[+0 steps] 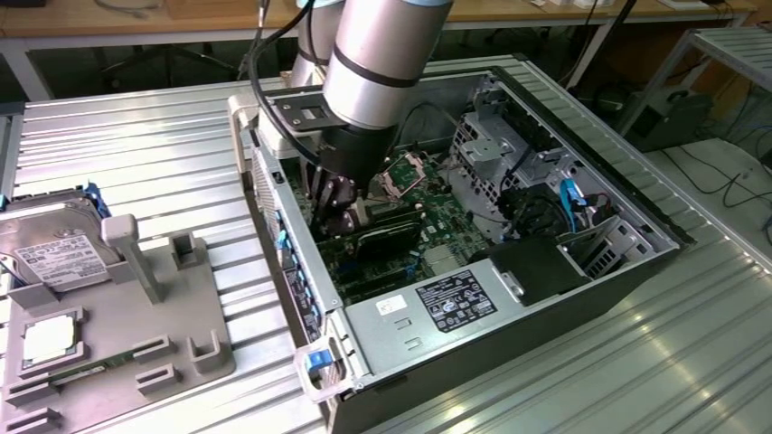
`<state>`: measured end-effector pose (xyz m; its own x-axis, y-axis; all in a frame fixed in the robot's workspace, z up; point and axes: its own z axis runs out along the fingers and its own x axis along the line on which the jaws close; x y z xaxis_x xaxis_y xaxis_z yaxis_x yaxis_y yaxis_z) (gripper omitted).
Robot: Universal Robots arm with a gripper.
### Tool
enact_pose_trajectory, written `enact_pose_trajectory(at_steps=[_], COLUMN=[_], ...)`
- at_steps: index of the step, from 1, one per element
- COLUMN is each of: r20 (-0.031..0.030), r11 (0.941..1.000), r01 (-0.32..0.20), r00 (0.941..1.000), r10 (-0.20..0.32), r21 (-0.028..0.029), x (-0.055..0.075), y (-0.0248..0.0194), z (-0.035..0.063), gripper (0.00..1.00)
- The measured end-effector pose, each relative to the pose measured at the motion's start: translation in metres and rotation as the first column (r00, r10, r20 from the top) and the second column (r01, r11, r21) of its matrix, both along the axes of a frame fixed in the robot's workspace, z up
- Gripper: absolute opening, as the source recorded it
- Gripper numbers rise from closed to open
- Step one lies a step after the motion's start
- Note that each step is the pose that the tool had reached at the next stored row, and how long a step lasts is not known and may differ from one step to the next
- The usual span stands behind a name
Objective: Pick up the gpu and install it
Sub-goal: 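Press down on the gpu until it lock into place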
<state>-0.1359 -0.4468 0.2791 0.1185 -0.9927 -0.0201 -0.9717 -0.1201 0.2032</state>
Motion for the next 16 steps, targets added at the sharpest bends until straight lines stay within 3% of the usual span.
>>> enact_pose_trajectory(at_steps=[3,13,16], r20=[0.0000,-0.0042,-0.0036], r11=[1.0000,1.0000,1.0000], r01=[0.000,0.000,0.000], r00=[1.0000,1.0000,1.0000], r10=[0.000,0.000,0.000], r21=[0.0001,-0.0007,0.0013], x=[0.0000,0.0000,0.0001], y=[-0.0001,-0.0009,-0.0008], z=[-0.0054,-0.0094,-0.0052], gripper=[0.11,0.11,0.11])
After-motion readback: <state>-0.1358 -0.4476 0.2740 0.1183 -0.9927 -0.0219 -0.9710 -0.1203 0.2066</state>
